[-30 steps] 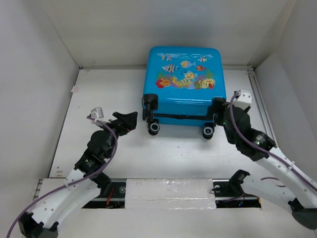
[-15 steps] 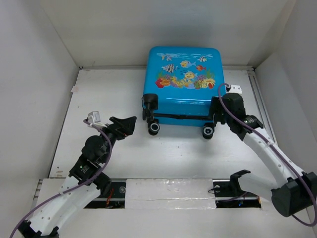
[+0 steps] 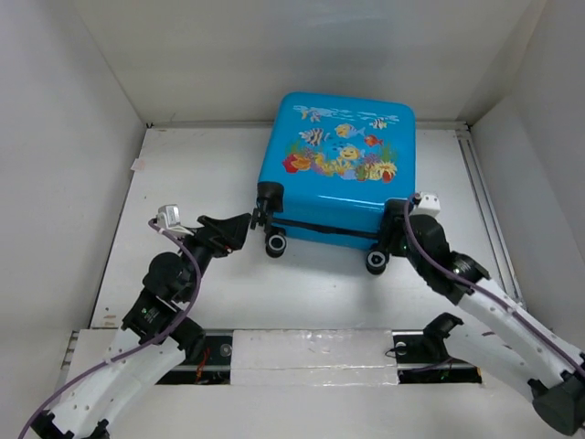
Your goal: Pack the luggage
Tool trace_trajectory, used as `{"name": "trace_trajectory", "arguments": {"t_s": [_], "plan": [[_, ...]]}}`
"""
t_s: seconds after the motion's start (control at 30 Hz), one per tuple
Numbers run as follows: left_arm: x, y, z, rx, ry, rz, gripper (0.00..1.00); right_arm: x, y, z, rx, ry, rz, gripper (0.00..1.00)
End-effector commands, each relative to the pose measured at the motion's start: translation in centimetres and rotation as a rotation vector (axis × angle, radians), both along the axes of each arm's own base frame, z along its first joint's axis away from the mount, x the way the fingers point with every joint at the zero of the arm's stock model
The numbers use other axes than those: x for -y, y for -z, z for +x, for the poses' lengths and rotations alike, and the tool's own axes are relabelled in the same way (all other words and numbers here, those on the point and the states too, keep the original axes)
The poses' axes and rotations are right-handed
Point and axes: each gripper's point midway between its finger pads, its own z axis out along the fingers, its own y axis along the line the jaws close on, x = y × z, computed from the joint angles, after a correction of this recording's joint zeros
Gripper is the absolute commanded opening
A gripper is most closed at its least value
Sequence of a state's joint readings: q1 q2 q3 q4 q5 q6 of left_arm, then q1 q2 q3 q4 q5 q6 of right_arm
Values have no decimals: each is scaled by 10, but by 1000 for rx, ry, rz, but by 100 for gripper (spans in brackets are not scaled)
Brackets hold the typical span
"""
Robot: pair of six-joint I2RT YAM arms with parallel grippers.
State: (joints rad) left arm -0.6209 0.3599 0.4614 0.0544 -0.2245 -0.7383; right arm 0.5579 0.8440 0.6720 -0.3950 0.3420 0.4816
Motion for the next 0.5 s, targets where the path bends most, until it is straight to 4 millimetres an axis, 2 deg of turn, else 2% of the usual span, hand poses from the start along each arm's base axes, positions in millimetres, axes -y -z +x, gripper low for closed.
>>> {"name": "trace_trajectory", "arguments": {"t_s": [0.0, 0.07, 0.13, 0.17, 0.27, 0.3, 0.4, 0.43, 0.47], "plan": [[-9, -50, -9, 111, -14, -84, 100, -40, -21, -53, 27, -227, 126, 0], [-14, -61, -11, 124, -29, -107, 100, -50, -27, -71, 14, -258, 160, 0], [-18, -72, -13, 139, -39, -119, 100, -49, -26, -85, -16, -260, 170, 0], [-18, -69, -13, 131, -39, -113, 100, -52, -27, -91, -20, -276, 176, 0], [-21, -85, -18, 152, -39, -129, 100, -63, -40, -115, -17, -352, 235, 0], [-22, -82, -17, 143, -48, -123, 100, -70, -42, -125, -22, -405, 252, 0], [-27, -93, -20, 156, -60, -124, 100, -75, -54, -144, -19, -517, 298, 0], [-30, -95, -21, 154, -69, -124, 100, -80, -61, -149, 0, -563, 317, 19], [-31, -103, -23, 169, -69, -135, 100, -82, -66, -151, 17, -588, 332, 32]]}}
